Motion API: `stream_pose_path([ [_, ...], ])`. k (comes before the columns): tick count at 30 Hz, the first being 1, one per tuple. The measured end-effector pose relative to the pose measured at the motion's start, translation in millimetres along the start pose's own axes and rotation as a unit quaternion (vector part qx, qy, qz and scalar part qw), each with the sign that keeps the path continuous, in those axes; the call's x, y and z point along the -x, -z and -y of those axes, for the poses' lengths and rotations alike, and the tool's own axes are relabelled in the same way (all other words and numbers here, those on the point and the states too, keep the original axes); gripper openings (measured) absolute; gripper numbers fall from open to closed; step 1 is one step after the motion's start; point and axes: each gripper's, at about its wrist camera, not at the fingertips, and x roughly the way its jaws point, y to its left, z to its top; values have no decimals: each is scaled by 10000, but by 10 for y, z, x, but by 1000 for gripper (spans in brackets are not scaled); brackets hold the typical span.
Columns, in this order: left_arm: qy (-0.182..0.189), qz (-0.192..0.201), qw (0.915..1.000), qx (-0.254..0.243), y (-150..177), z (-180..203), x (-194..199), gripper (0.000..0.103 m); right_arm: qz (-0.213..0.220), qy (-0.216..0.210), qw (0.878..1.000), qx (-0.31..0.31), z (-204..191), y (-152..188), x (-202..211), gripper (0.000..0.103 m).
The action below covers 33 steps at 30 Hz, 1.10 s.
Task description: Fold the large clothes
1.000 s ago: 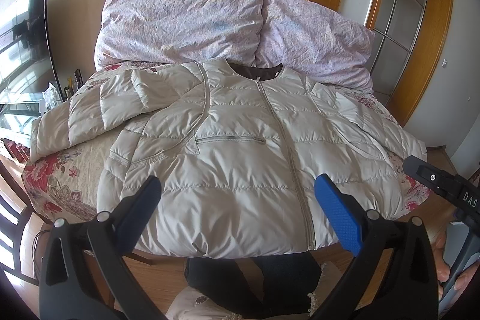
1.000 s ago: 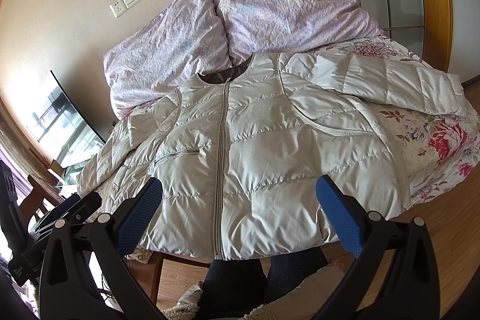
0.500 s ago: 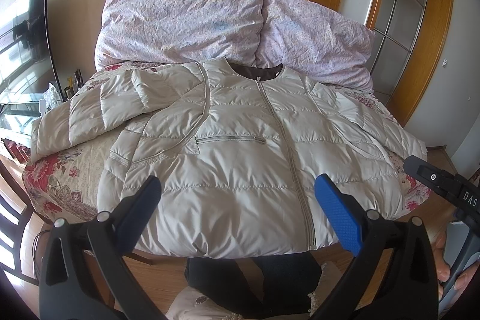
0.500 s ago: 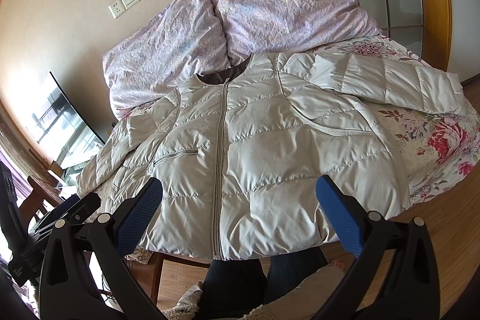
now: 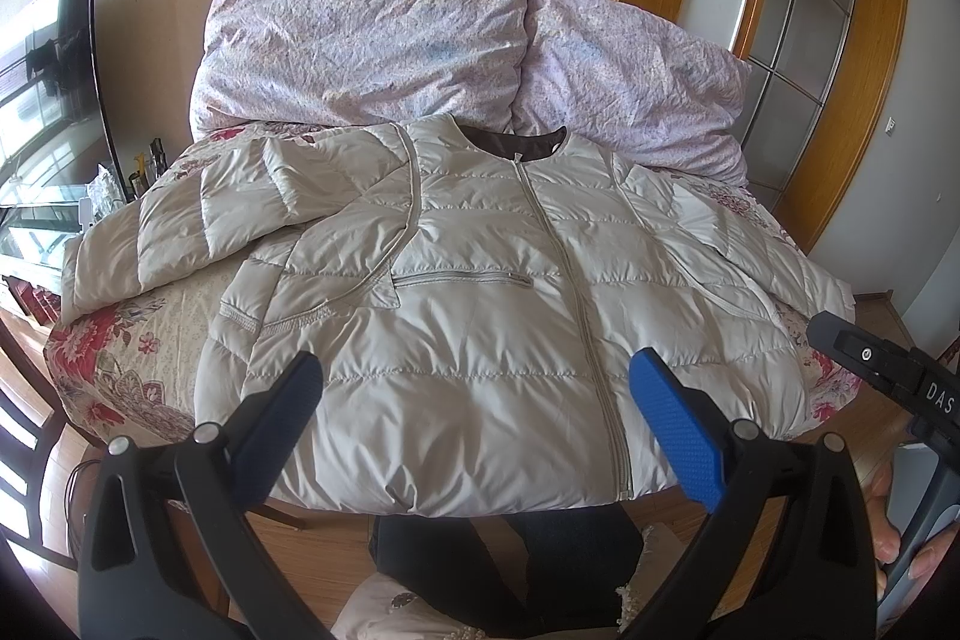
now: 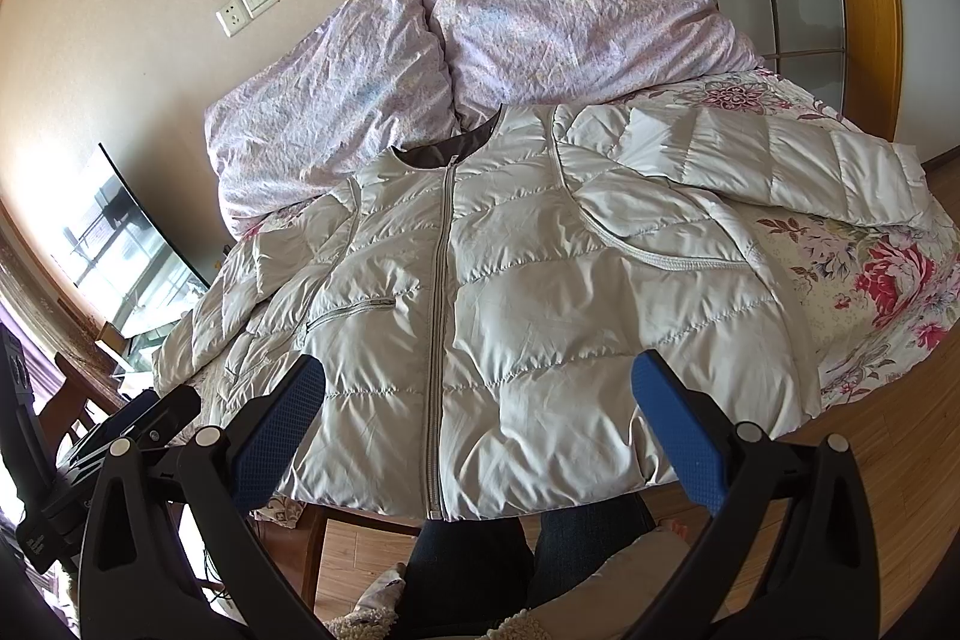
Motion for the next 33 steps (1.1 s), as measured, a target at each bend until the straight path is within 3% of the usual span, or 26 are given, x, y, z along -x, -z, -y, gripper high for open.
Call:
stream_pose_path([
  [33,-2,-14,10000,-5,1,0,-2,101,-23,-18,10000,-14,-14,-33,3,102],
])
